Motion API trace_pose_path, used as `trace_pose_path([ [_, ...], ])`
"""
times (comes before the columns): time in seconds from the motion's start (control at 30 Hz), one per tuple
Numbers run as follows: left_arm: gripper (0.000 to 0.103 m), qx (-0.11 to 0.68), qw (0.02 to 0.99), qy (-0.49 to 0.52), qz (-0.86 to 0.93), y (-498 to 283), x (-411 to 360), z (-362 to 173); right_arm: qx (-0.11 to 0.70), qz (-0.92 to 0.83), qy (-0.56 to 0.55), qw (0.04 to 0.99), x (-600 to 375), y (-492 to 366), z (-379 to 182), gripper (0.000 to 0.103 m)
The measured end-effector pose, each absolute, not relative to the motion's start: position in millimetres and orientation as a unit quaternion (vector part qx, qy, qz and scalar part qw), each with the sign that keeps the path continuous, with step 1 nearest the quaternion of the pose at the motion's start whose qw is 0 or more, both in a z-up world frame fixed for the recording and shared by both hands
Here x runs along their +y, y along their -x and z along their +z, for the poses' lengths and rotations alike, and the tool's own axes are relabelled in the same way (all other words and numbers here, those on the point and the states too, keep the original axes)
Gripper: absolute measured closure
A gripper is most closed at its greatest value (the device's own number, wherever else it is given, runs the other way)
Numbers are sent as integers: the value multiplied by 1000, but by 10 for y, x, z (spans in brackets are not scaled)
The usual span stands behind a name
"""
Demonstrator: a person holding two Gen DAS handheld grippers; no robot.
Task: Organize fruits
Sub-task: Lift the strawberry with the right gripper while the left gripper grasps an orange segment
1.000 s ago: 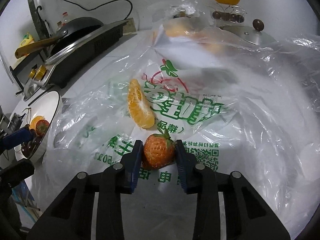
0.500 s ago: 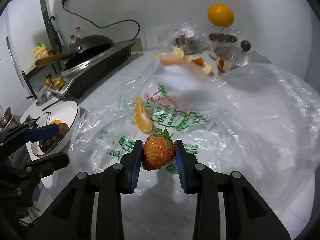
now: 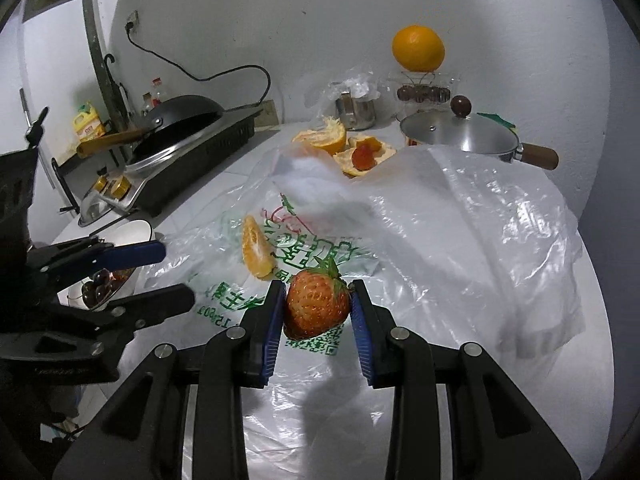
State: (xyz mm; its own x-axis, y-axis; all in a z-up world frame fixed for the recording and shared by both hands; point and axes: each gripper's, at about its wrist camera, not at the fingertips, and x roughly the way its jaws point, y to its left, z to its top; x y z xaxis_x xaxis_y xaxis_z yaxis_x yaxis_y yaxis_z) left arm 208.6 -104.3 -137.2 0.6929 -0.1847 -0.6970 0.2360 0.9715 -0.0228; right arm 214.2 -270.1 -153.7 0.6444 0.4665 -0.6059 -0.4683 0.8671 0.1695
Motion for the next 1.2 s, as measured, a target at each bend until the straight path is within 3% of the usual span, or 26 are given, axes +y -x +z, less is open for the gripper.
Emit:
trace_pose_path([
  [1.2,40,450,888,-56,-75,-3063,-1156,-1976,335,289,-33,896,-2864,-2447,-1743,69],
])
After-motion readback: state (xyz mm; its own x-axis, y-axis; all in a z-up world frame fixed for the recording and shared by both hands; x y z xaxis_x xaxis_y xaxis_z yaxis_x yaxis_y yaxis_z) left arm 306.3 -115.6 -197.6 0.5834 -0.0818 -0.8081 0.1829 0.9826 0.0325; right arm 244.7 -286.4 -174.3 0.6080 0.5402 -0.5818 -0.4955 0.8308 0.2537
